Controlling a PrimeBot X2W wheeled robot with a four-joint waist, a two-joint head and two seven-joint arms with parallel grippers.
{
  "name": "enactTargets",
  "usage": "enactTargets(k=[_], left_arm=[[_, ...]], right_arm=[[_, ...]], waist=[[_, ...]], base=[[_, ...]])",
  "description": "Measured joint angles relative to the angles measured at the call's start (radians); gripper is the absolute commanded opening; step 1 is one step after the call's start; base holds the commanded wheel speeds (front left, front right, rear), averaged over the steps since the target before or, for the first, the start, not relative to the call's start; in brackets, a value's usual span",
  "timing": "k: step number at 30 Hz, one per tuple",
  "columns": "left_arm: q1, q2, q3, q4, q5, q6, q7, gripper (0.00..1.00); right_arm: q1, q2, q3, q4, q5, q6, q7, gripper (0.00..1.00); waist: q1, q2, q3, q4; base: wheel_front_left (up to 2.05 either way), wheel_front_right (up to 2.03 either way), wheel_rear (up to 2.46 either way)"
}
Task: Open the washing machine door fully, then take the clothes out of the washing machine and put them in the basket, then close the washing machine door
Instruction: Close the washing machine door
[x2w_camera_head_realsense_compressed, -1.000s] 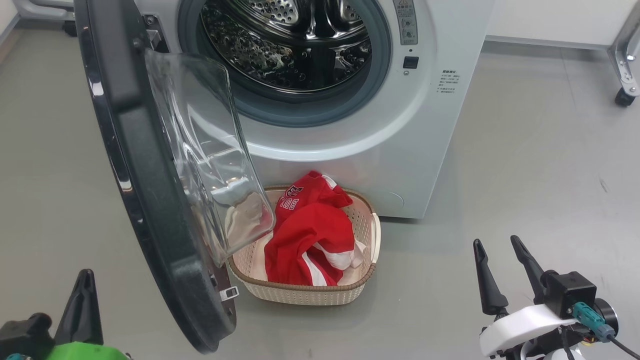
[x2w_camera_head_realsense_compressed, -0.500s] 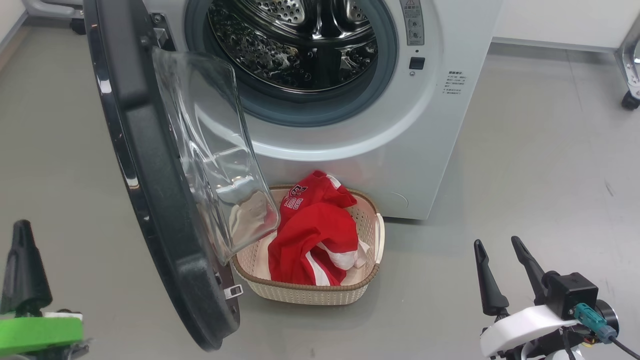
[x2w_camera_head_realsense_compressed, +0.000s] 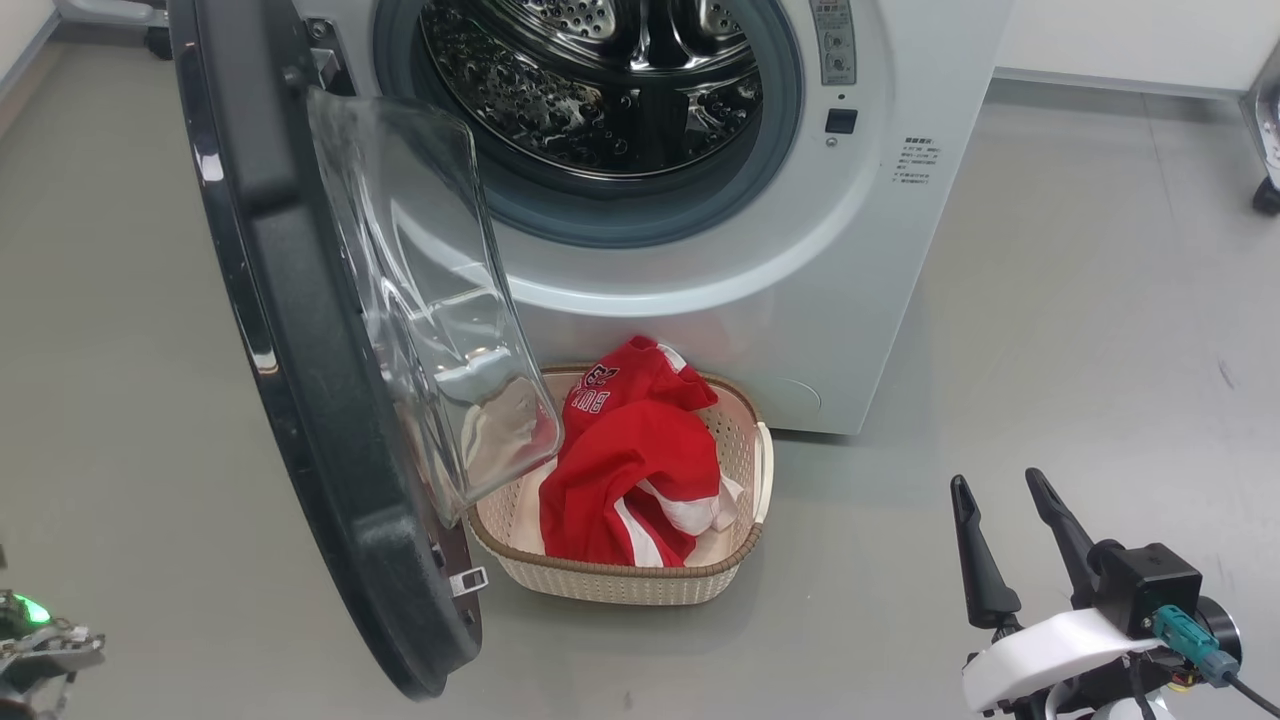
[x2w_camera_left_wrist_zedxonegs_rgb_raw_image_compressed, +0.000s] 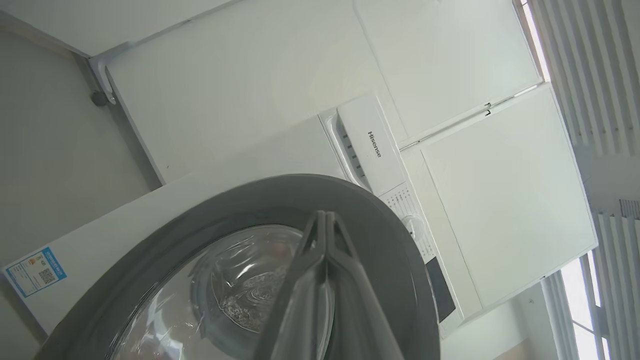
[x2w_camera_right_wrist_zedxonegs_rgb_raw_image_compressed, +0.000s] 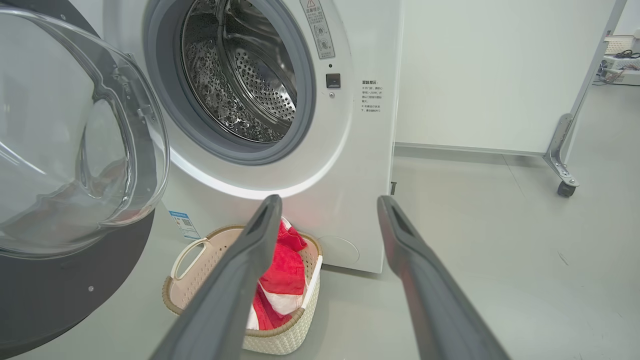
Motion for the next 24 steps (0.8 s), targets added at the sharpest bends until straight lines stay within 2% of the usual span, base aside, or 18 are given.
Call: enactTargets(k=[3, 10, 24], left_arm=[[0.000, 0.001, 0.006, 0.034, -0.057, 0.015, 0.060, 0.00], [0.004, 0.025, -0.009, 0.078, -0.110, 0.044, 0.159, 0.00], [0.047, 0.033, -0.099, 0.104, -0.177, 0.053, 0.311, 0.00]], right_arm=[[0.000, -0.001, 0.001, -0.006, 0.000, 0.000, 0.001, 1.00], [-0.003, -0.003, 0.006, -0.009, 0.000, 0.000, 0.009, 1.00], [-0.010, -0.003, 0.005, -0.012, 0.000, 0.001, 0.010, 1.00]], waist=[[0.0000, 0.0000, 0.005, -0.001], [0.0000, 0.0000, 0.017, -0.014], [0.0000, 0.0000, 0.041, -0.032]], base=[[0.00, 0.00, 0.00], [0.00, 0.00, 0.00], [0.00, 0.00, 0.00]])
